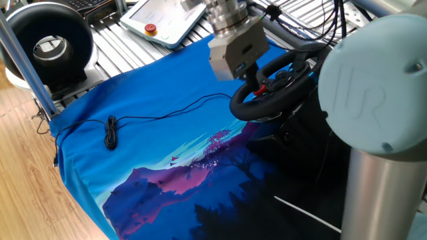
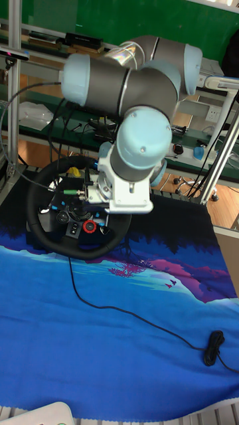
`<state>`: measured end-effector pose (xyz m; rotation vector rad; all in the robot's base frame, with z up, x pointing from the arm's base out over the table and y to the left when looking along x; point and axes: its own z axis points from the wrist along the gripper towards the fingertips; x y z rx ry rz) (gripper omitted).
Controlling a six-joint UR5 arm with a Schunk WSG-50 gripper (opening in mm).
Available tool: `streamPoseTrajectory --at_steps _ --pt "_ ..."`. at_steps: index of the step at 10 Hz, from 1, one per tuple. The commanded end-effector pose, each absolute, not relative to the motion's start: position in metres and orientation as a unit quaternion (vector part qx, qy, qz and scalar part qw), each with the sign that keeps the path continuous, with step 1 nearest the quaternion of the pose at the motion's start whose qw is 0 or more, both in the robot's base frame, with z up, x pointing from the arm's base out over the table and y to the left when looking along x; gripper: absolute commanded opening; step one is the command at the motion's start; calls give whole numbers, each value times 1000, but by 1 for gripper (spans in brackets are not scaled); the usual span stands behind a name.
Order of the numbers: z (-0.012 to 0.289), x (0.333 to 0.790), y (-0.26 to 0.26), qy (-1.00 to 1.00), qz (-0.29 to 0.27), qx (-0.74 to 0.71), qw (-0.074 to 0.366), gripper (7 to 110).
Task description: Rotate the steering wheel 90 degrees clockwise
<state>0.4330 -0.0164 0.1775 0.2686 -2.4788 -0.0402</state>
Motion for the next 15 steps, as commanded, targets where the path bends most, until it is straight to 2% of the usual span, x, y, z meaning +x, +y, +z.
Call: streamPoseTrajectory --at_steps 1,7,8,12,13,15 --pt "216 408 0 -933 -63 112 337 7" --pt "236 366 29 -931 -104 144 318 7" --pt "238 360 27 -927 -114 175 312 44" --pt "228 349 -3 -920 -115 238 291 44" --pt "222 346 -12 -919 -114 242 291 88" --pt "212 343 -25 -916 -120 260 281 88"
